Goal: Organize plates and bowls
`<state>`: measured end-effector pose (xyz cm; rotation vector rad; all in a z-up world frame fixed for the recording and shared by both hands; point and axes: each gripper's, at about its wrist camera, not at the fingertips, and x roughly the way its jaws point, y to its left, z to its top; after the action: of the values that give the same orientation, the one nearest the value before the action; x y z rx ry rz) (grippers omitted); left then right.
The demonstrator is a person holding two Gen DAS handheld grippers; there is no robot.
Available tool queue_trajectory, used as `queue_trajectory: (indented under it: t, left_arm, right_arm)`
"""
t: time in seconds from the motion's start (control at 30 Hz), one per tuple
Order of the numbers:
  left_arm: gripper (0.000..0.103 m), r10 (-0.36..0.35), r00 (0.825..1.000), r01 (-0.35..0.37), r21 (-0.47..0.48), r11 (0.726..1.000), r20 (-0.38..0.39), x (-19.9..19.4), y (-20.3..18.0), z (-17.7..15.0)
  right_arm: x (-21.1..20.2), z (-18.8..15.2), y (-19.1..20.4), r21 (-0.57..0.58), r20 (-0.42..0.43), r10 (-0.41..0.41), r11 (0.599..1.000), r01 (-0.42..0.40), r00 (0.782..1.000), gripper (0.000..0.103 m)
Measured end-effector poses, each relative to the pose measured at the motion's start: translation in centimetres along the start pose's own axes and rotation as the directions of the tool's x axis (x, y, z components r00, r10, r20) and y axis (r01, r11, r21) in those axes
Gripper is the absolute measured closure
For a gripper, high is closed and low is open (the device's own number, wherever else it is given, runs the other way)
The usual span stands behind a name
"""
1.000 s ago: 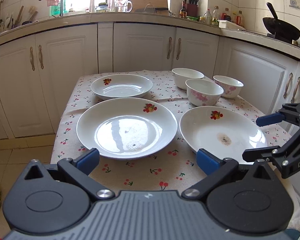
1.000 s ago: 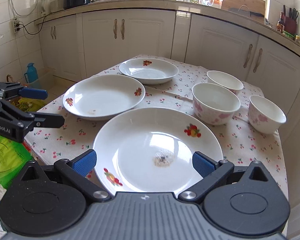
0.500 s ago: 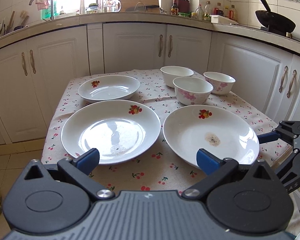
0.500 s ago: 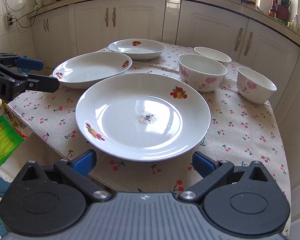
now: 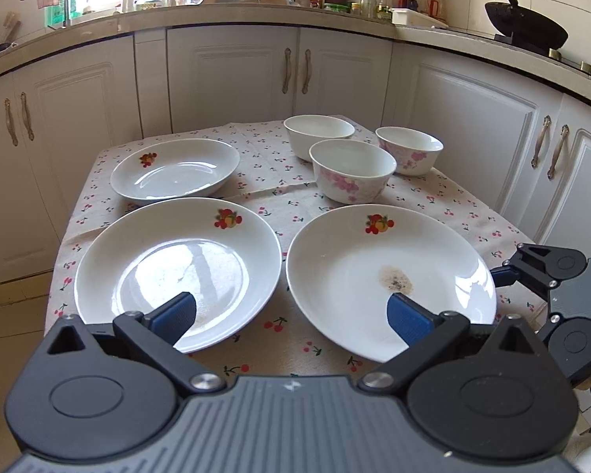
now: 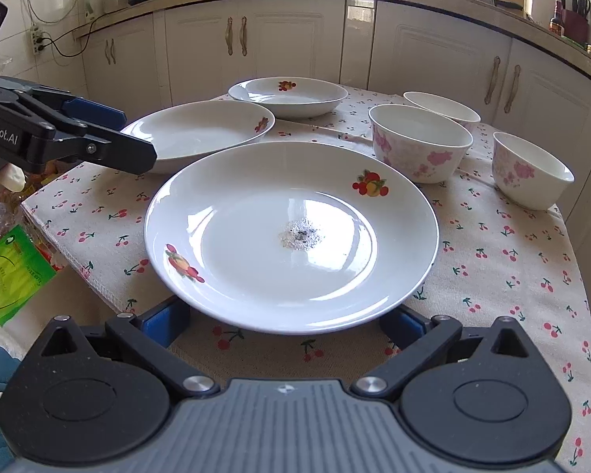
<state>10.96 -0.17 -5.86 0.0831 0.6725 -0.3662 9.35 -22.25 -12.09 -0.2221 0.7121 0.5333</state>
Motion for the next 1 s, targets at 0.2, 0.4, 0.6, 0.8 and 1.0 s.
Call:
queue_trajectory:
  t: [0.2, 0.4, 0.6, 0.8, 1.0]
  left_arm:
    - [0.001, -0.058, 0.997, 0.062, 0.082, 0.995, -0.048, 1.8, -1.3, 1.7]
    - [0.001, -0.118, 0.986, 0.136, 0.162, 0.977, -0.114, 4.1, -2.2, 4.1]
    - [0.001, -0.163, 0.967, 0.204, 0.216, 0.955, -0.194, 7.5, -2.4, 6.1]
    - [0.001, -0.208, 0.929, 0.29, 0.252, 0.923, -0.307, 10.9, -2.8, 7.3]
    - [0.002, -0.249, 0.87, 0.373, 0.24, 0.896, -0.425, 13.3, -3.0, 7.9]
  right_arm:
    - [0.0, -0.4, -0.1, -0.002, 0.033, 0.0, 1.0, 0.0, 0.999, 0.0]
    - [-0.3, -1.1, 0.0, -0.005, 0.078, 0.0, 1.0, 0.0, 0.997, 0.0]
    - [-0.4, -1.3, 0.0, -0.002, 0.097, 0.001, 1.0, -0.001, 0.995, 0.0]
    - [-0.3, -1.1, 0.1, 0.003, 0.082, -0.005, 1.0, 0.005, 0.997, 0.0]
    - [-0.3, -1.4, 0.2, 0.006, 0.102, -0.015, 1.0, 0.014, 0.995, 0.0]
